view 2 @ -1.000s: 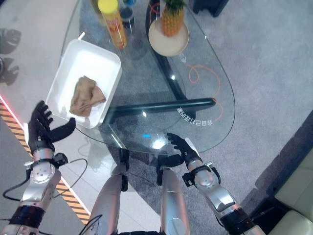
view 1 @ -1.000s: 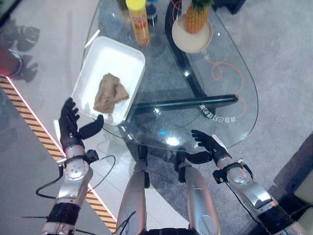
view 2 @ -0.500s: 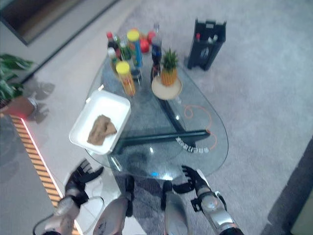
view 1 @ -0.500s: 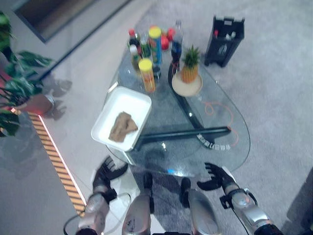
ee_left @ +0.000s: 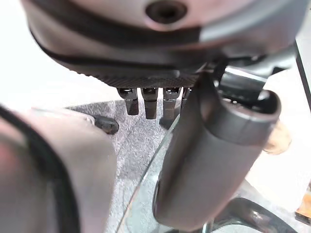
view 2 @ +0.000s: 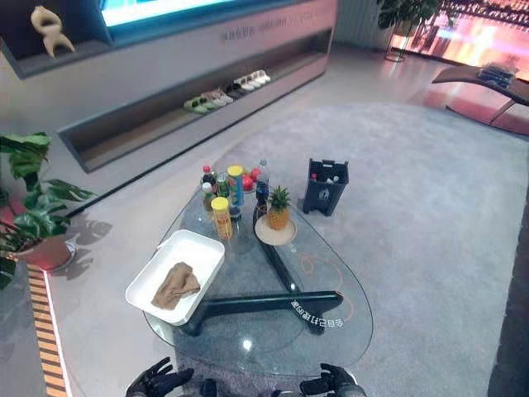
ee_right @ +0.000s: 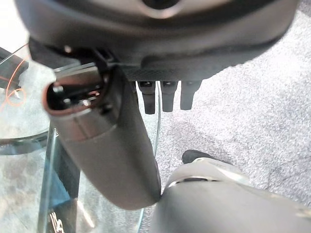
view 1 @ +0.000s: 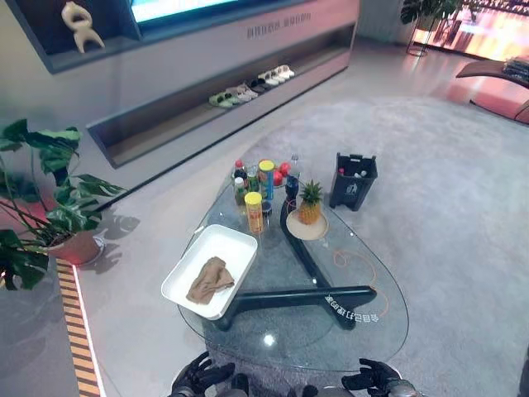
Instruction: Wipe the table with a cloth and put it in the basket.
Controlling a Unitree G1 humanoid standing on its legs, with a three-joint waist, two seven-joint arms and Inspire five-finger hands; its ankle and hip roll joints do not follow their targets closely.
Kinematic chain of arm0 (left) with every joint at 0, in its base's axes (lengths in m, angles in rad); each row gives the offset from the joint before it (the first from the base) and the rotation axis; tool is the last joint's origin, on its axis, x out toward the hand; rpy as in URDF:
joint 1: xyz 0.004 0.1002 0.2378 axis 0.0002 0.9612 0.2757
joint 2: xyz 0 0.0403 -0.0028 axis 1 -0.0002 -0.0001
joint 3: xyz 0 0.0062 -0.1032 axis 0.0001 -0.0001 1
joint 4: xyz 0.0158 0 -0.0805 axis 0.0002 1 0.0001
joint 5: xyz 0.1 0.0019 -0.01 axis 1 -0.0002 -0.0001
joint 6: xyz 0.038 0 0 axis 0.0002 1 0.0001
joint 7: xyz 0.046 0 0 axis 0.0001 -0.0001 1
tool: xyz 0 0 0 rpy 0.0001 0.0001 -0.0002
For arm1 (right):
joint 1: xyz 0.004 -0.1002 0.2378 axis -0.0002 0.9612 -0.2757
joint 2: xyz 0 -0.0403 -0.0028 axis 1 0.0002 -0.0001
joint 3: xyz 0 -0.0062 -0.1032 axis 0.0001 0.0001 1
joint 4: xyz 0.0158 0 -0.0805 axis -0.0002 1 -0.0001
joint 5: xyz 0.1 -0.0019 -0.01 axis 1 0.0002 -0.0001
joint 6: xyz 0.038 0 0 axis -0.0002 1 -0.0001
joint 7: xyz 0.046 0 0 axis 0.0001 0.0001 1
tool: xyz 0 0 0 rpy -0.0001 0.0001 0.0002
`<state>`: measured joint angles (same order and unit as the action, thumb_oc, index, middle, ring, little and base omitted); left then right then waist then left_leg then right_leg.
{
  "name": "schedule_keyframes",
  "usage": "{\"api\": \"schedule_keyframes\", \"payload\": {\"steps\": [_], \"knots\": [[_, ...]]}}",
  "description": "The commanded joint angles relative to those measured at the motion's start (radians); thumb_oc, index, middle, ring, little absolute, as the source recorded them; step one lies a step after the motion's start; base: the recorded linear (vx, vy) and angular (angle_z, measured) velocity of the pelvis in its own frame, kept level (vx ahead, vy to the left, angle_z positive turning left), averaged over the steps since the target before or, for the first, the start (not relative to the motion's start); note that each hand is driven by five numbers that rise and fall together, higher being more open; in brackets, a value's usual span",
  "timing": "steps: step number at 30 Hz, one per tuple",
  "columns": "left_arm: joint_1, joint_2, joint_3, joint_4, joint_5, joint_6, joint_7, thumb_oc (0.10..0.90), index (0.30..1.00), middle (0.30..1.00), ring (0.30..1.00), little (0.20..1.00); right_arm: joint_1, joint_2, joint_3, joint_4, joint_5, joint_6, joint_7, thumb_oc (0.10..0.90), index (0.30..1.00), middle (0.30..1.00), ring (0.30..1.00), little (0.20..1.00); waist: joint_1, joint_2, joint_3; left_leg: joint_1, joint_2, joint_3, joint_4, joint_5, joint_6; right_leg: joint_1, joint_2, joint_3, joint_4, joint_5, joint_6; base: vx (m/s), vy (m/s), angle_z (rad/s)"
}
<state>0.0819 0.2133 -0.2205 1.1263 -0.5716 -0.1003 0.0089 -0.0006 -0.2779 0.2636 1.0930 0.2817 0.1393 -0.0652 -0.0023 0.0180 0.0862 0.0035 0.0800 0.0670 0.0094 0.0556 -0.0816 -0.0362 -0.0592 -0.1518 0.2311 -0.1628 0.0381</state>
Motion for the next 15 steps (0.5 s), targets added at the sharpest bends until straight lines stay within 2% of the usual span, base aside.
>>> {"api": "schedule_keyframes", "payload": {"steps": [1, 7, 11, 15], "knots": [[-0.045, 0.010, 0.018, 0.017, 0.050, -0.041, -0.015, 0.800, 0.900, 0.900, 0.900, 0.900, -0.013, 0.023, 0.014, 0.049, 0.031, -0.005, 0.034, 0.800, 0.900, 0.900, 0.900, 0.900, 0.006, -0.041, 0.047, 0.045, -0.082, -0.010, 0.043, -0.106, 0.027, 0.124, 0.030, -0.001, -0.229, 0.123, 0.029, 0.04, -0.003, -0.07], [-0.050, -0.017, 0.043, 0.105, 0.011, -0.003, -0.032, 0.800, 0.900, 0.900, 0.900, 0.900, -0.015, 0.054, -0.017, 0.148, 0.071, -0.044, 0.064, 0.800, 0.900, 0.900, 0.900, 0.900, 0.006, -0.033, 0.029, 0.069, -0.081, -0.014, -0.005, -0.094, 0.030, 0.137, 0.030, 0.000, -0.265, 0.141, 0.035, 0.02, 0.003, -0.03], [-0.046, -0.028, 0.063, 0.132, 0.009, 0.014, -0.041, 0.800, 0.900, 0.900, 0.900, 0.900, -0.011, 0.061, -0.019, 0.165, 0.041, -0.076, 0.073, 0.800, 0.900, 0.900, 0.900, 0.900, 0.006, -0.035, 0.024, 0.079, -0.079, -0.008, -0.019, -0.092, 0.031, 0.143, 0.028, -0.003, -0.278, 0.149, 0.037, 0.02, 0.004, 0.00], [-0.050, -0.028, 0.068, 0.142, 0.017, 0.021, -0.051, 0.800, 0.900, 0.900, 0.900, 0.900, -0.009, 0.063, -0.014, 0.172, 0.023, -0.061, 0.090, 0.800, 0.900, 0.900, 0.900, 0.900, 0.005, -0.038, 0.022, 0.080, -0.077, 0.000, -0.020, -0.094, 0.032, 0.144, 0.025, -0.004, -0.281, 0.151, 0.039, 0.02, 0.005, 0.00]]}}
